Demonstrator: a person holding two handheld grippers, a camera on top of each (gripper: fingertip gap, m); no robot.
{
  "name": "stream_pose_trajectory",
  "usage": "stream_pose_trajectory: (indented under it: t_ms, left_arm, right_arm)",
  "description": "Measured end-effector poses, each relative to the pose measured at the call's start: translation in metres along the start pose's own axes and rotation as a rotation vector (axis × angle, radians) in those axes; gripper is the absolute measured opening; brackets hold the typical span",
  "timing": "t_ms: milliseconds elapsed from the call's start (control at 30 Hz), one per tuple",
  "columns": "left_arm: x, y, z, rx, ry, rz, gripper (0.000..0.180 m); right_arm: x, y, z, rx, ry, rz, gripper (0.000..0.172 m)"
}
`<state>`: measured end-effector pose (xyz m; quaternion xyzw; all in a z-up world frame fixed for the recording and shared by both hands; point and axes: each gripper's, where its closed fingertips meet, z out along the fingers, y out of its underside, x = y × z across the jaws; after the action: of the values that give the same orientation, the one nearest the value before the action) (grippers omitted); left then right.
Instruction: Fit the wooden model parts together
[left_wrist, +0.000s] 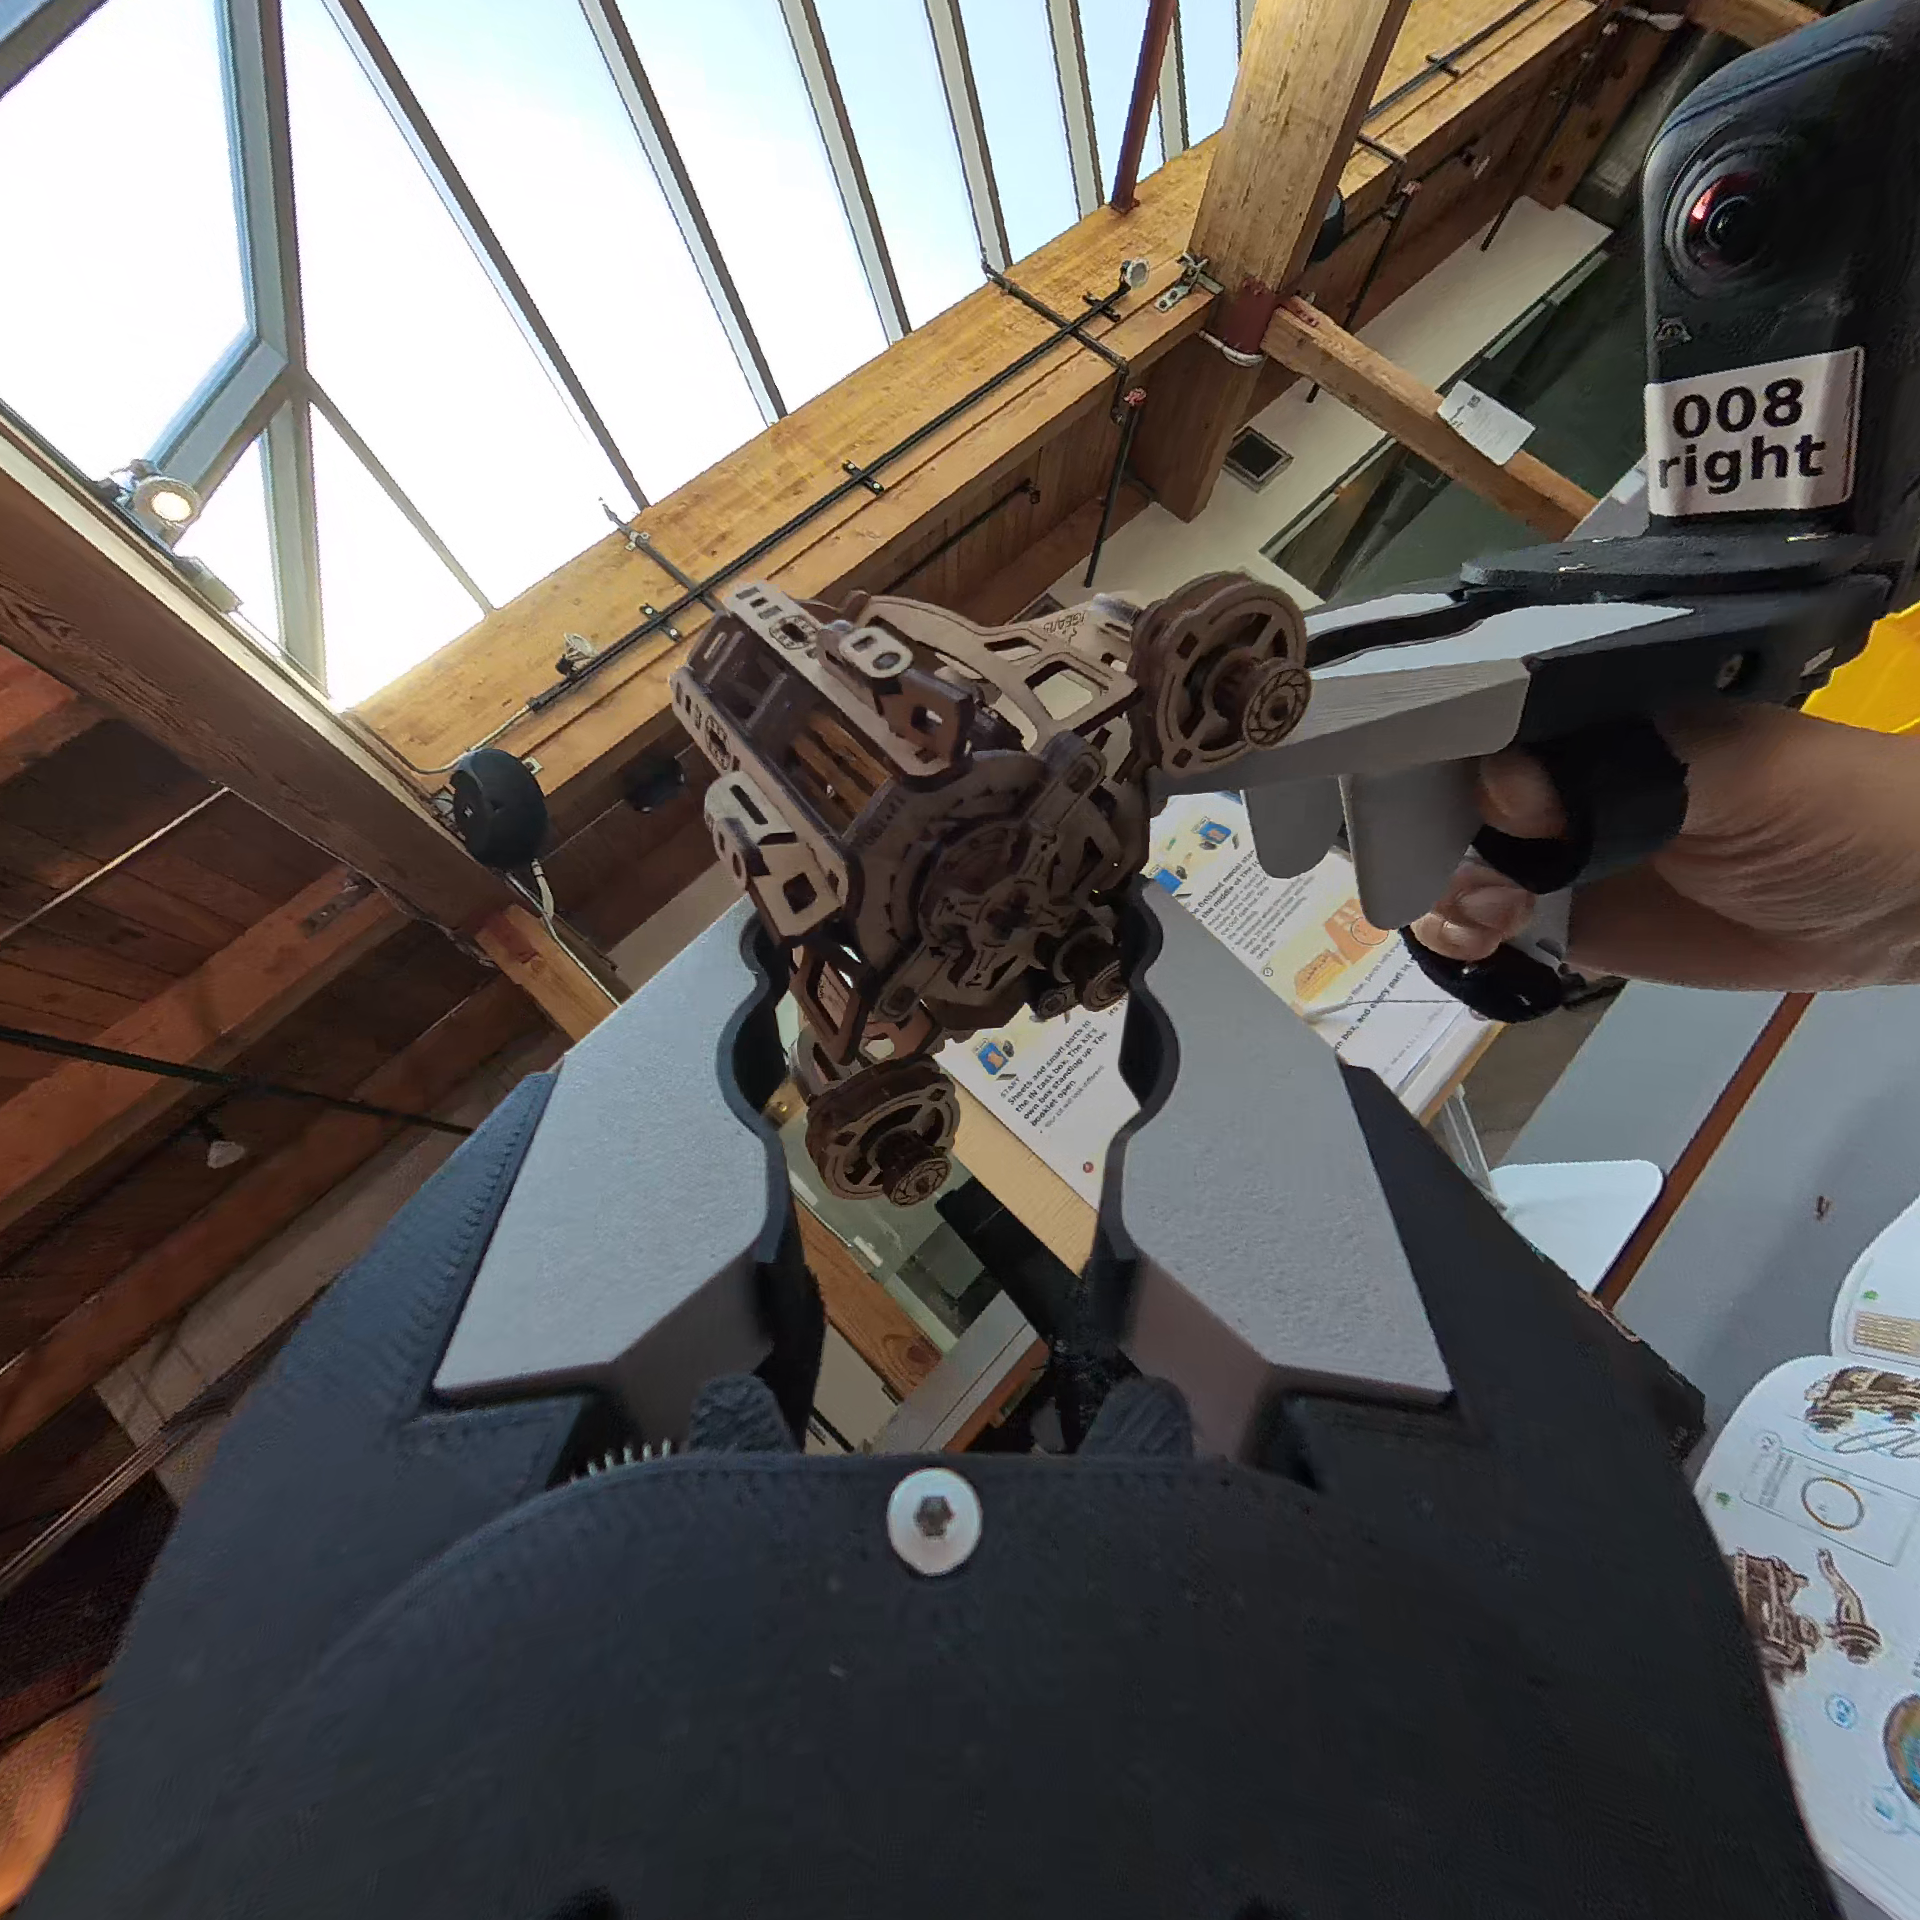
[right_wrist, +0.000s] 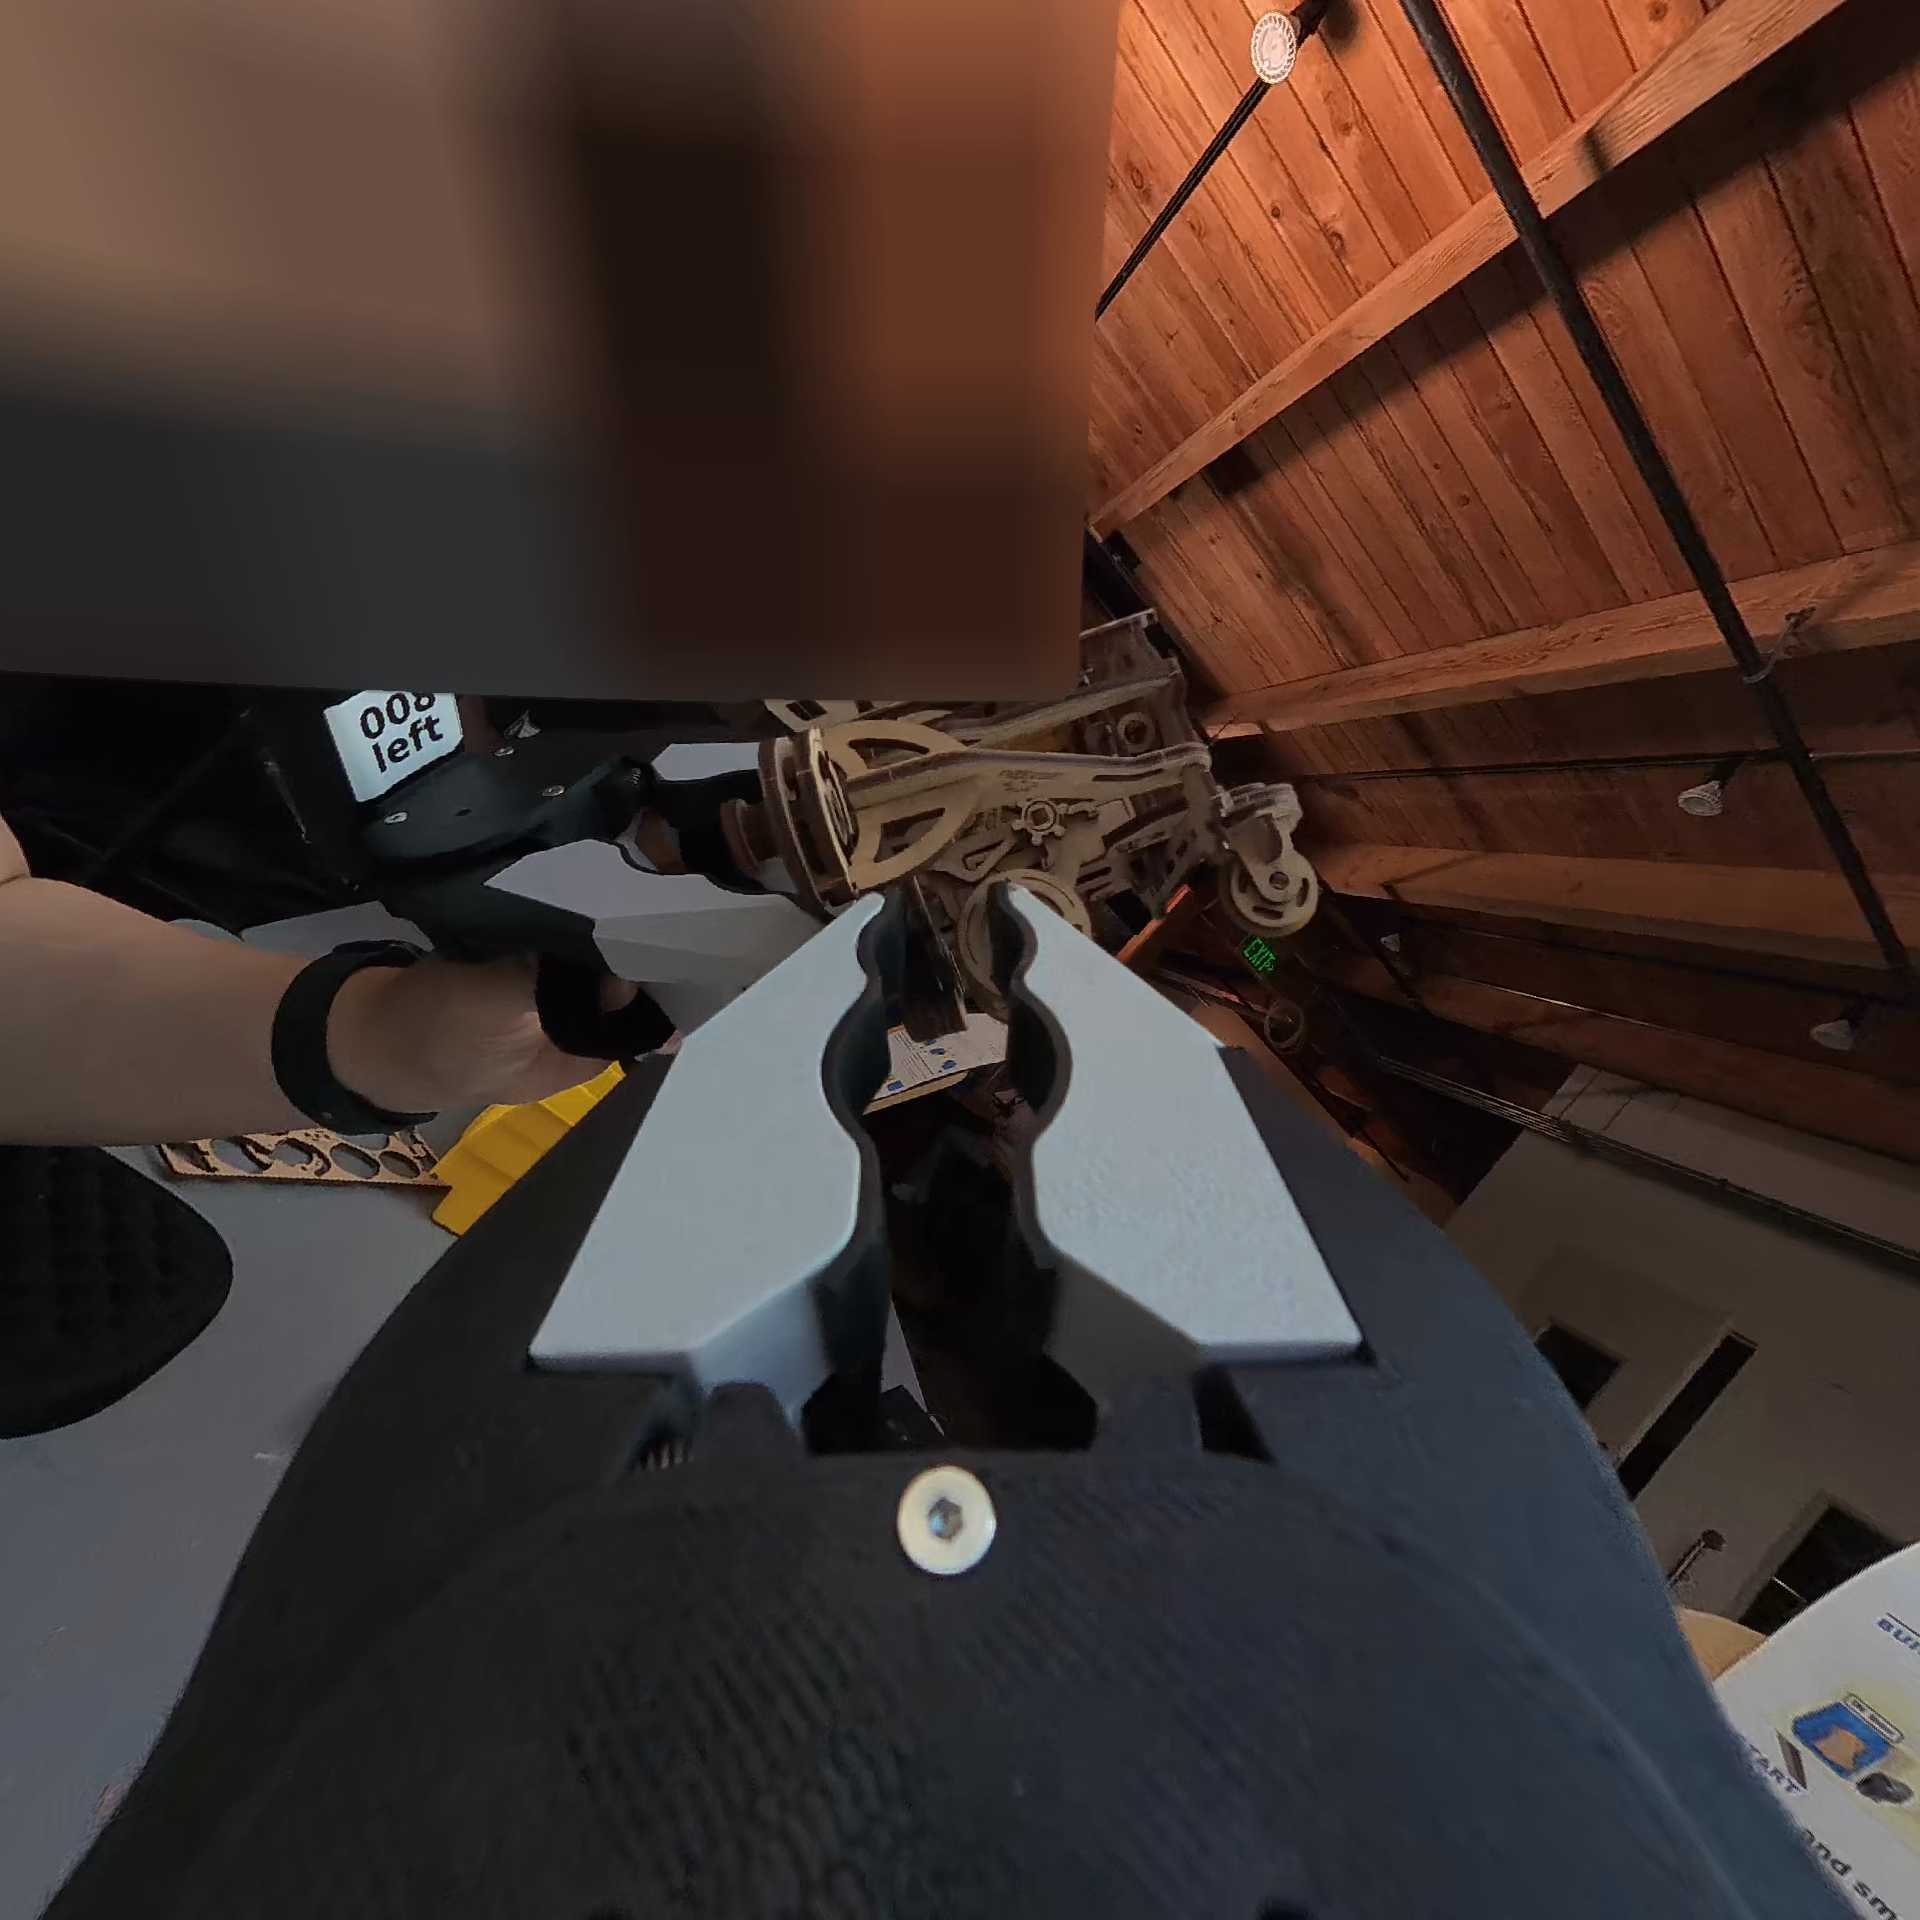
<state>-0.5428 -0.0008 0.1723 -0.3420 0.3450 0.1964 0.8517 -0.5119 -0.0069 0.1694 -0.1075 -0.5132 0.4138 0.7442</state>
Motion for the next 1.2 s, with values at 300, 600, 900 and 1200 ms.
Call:
stream_pose_trajectory:
  t_ms: [300,600,900,1200]
  left_arm:
    - [0.002,0.013,0.007,-0.086,0.092,-0.202,0.063]
    - [-0.003,0.057,0.010,-0.374,0.168,-0.562,0.063]
    - [-0.001,0.080,0.009,-0.466,0.146,-0.583,0.063]
    - [0.007,0.100,0.004,-0.563,0.188,-0.756,0.063]
  right_arm:
    - [0.001,0.006,0.001,-0.057,-0.002,0.012,0.002]
    - [0.021,0.045,0.014,-0.215,0.094,0.527,0.001]
    - [0.025,0.071,0.014,-0.238,0.167,0.752,0.002]
    - [0.024,0.091,0.014,-0.277,0.196,0.908,0.002]
